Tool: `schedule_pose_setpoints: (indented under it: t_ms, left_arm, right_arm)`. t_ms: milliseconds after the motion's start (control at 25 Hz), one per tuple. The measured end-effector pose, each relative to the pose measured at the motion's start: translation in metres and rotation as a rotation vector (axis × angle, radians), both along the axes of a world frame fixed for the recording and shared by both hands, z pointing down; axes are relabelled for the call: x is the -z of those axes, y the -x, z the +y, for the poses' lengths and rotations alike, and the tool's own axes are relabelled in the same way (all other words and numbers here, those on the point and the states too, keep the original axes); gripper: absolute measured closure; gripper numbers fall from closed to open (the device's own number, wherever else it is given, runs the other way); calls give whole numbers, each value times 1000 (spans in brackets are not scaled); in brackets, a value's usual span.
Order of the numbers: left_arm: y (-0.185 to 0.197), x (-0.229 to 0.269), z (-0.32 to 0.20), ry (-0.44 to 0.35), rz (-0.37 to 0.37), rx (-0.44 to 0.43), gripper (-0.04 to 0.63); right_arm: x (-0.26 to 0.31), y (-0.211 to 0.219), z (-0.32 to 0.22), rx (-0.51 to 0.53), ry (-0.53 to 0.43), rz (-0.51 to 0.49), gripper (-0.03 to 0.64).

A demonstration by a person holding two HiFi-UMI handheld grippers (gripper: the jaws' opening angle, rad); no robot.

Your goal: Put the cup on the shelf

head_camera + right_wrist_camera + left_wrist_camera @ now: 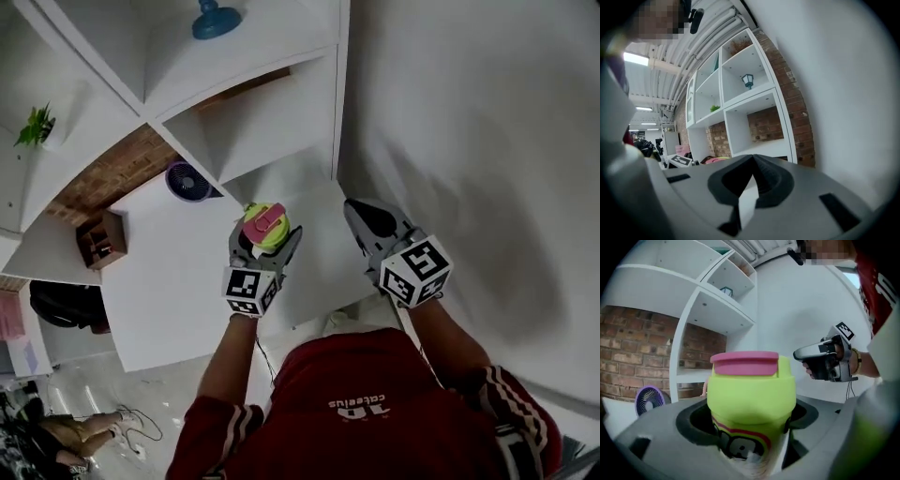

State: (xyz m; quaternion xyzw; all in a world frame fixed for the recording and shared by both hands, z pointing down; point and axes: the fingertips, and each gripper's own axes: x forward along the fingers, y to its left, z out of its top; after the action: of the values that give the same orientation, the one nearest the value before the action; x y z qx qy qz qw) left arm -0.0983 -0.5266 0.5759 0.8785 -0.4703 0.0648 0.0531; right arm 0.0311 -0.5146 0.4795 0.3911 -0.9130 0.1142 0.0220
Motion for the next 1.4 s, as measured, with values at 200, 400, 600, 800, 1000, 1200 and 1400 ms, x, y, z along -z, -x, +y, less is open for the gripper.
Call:
schedule_pose_setpoints:
  t_ms: [200, 400, 600, 800, 1000, 1200, 1400]
  left_arm:
    - [-7, -20, -30, 8, -9, 3, 174]
    - [-11, -44, -56, 50, -1, 21, 175]
    - [-10, -66, -80, 92, -23, 51, 175]
    - [-9, -69, -108, 78, 0, 79, 175]
    - [-16, -74, -132, 66, -19, 76, 175]
    - [-17, -80, -154, 53, 5, 87, 175]
    - [-14, -88, -175, 57, 15, 102, 175]
  right_arm:
    - [-13, -8, -11, -6, 32, 4, 612]
    - [-19, -12, -23, -5, 47, 8, 612]
    - [-32, -17, -34, -14, 78, 12, 612]
    - [-38, -28, -42, -37, 83, 5, 612]
    - [-44, -35, -56, -52, 93, -7, 612]
    - [-50, -36, -63, -54, 98, -14, 612]
    - [-57, -45, -65, -73, 123, -32, 612]
